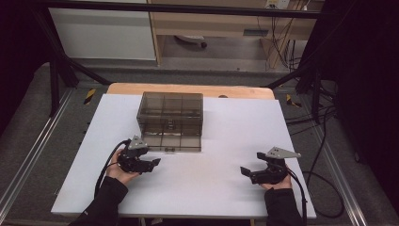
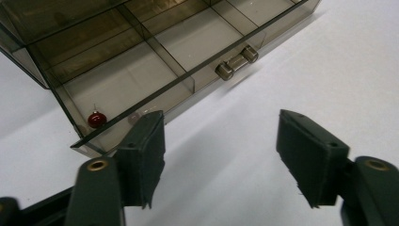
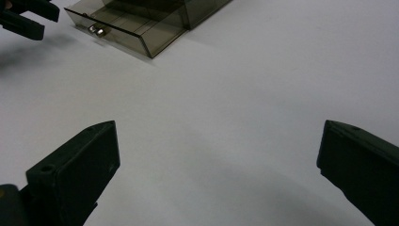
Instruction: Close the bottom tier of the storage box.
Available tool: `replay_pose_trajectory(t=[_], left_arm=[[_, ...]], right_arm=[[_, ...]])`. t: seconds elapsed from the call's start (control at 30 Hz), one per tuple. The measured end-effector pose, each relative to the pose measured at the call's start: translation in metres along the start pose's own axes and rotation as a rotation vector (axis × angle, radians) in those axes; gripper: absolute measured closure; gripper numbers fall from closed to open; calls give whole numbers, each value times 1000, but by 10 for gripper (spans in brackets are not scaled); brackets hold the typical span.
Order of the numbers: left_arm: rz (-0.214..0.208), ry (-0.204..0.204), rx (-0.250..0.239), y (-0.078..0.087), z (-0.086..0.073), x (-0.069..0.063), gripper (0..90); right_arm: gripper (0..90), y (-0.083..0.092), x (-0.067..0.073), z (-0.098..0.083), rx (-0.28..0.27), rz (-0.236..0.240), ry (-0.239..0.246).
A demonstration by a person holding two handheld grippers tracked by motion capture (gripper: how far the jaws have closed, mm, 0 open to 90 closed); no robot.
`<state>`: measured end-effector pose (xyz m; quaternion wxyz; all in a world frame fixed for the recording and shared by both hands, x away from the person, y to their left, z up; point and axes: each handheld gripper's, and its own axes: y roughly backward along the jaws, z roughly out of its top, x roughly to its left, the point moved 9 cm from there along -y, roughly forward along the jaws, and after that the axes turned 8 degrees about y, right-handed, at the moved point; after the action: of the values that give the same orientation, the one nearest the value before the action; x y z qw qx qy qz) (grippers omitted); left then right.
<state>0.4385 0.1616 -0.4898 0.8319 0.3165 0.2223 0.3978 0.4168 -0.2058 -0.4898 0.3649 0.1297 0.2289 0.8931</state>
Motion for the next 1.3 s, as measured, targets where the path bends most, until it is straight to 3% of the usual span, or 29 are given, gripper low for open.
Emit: replay_pose_trajectory(t=[0.27, 0.9, 1.17, 1.3], left_arm=[[-11, 5, 20, -5, -1, -3, 521], [36, 8, 24, -14, 1, -2, 760], [24, 25, 10, -17, 4, -2, 880], [23, 32, 3, -17, 5, -1, 896]], right_arm=[[3, 0, 0, 0, 1, 2, -4], [4, 0, 0, -1, 2, 4, -2], [4, 0, 1, -1, 3, 4, 0], [4, 0, 0, -1, 3, 4, -2]])
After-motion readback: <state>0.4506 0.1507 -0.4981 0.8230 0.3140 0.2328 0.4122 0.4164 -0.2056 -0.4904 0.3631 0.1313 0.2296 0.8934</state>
